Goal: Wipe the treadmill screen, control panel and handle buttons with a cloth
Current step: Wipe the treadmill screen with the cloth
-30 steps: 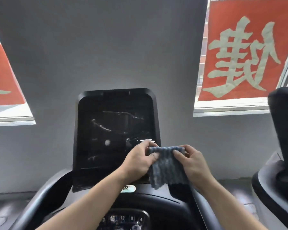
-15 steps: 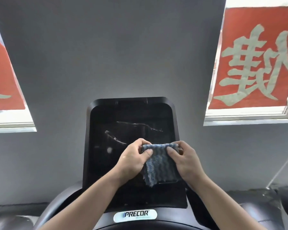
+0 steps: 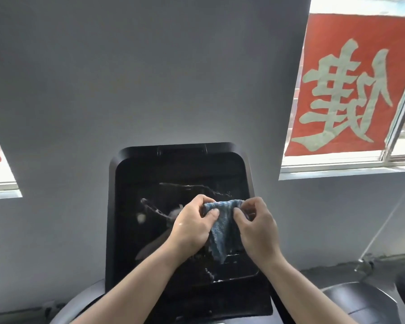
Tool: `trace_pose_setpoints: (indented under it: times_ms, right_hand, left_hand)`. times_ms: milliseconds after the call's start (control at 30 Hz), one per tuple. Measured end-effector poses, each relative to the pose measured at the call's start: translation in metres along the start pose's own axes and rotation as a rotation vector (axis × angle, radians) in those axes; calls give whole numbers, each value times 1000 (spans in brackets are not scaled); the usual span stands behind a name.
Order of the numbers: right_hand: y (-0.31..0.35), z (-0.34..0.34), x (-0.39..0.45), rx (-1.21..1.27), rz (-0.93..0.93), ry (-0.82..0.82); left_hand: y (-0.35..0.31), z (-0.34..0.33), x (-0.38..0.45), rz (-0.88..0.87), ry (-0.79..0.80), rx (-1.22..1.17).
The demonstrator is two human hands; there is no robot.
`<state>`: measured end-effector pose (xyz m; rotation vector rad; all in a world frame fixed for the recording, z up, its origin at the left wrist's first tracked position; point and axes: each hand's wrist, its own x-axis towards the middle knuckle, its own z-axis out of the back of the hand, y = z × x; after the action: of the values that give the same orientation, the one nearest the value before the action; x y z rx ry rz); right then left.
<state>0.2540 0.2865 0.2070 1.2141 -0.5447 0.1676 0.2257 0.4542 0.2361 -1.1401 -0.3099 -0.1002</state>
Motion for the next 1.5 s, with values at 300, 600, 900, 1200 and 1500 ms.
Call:
trace_pose_setpoints:
  times_ms: [300, 600, 900, 1200, 1500]
  right_hand:
    - [-29, -8, 38, 206, -68, 247]
    - [-88, -16, 98, -364, 277, 141]
    - [-106, -55, 145, -892, 411, 232]
    - [-122, -65, 136, -1017, 452, 219]
    - [-125, -72, 131, -904, 514, 275]
  left_hand:
    - [-7, -43, 24, 110, 289, -437]
    - [78, 35, 60, -98, 90, 1139]
    - [124, 67, 75, 140, 141, 1260]
    - [146, 64, 75, 70, 132, 1324]
    - [155, 63, 78, 46, 119, 1306]
